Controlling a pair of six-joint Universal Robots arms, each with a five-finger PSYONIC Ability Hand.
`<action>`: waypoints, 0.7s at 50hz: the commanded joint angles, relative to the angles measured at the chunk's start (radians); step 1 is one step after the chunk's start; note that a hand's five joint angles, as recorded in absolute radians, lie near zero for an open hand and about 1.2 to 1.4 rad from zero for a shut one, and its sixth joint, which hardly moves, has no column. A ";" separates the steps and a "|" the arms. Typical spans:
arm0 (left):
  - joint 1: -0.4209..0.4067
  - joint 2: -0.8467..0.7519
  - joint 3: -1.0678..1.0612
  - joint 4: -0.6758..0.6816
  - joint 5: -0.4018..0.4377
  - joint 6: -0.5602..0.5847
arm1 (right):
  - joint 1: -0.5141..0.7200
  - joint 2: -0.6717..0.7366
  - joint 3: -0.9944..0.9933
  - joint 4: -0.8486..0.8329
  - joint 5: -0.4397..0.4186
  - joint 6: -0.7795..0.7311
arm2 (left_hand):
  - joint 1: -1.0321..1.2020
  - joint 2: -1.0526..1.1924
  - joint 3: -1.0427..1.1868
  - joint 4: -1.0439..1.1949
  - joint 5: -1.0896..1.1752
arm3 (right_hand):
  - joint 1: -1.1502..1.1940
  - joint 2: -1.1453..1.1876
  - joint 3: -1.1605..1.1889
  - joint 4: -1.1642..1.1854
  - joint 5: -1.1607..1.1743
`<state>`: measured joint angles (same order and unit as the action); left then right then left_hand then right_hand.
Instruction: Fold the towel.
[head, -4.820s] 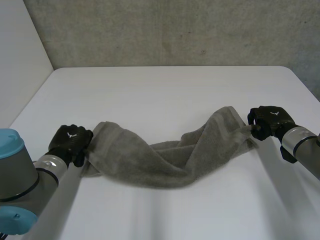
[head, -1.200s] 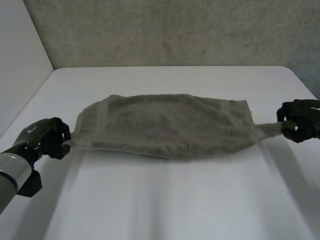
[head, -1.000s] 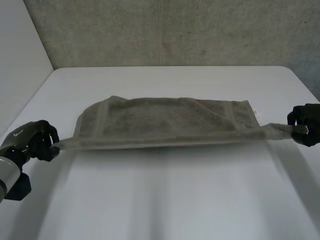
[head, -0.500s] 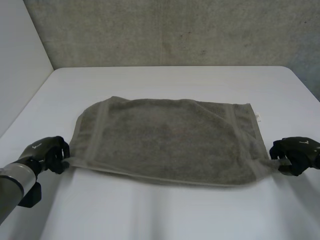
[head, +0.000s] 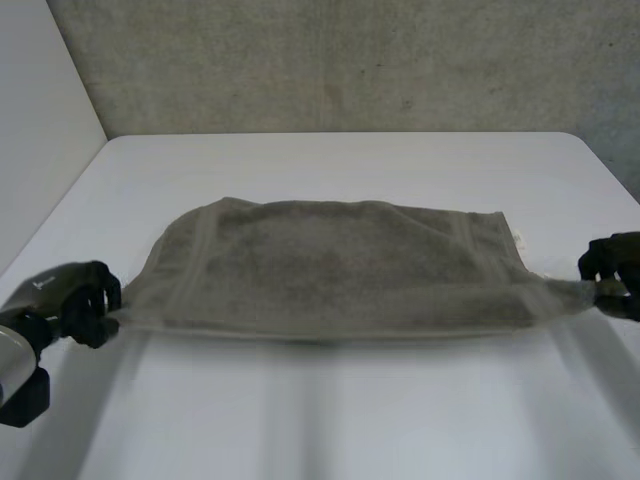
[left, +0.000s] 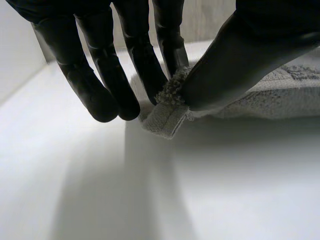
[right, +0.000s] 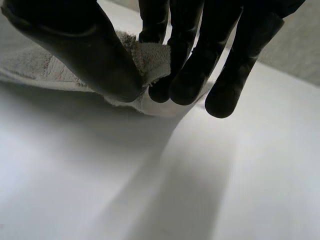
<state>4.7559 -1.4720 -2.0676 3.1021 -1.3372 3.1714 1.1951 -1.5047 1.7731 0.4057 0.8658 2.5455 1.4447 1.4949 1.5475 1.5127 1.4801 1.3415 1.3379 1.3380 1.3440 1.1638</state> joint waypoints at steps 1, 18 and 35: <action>0.001 0.104 0.003 -0.065 0.003 -0.004 | -0.042 -0.043 -0.029 0.062 -0.017 -0.057 | -0.048 -0.099 -0.151 -0.116 -0.258 | 0.055 0.058 0.058 0.052 0.058; -0.020 -0.080 0.105 0.021 -0.010 0.002 | -0.006 0.081 -0.144 0.110 -0.011 -0.134 | -0.048 -0.099 -0.151 -0.116 -0.258 | 0.055 0.058 0.058 0.052 0.058; -0.206 -0.755 0.837 0.013 -0.232 -0.008 | 0.297 0.696 -0.895 0.085 0.260 0.297 | -0.048 -0.099 -0.151 -0.116 -0.258 | 0.055 0.058 0.058 0.052 0.058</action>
<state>4.6037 -2.0156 -1.5010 3.1399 -1.4862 3.1628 1.4356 -0.9864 1.1075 0.4956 1.0396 2.7340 1.4448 1.4949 1.5478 1.5127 1.4801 1.3414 1.3379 1.3380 1.3444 1.1639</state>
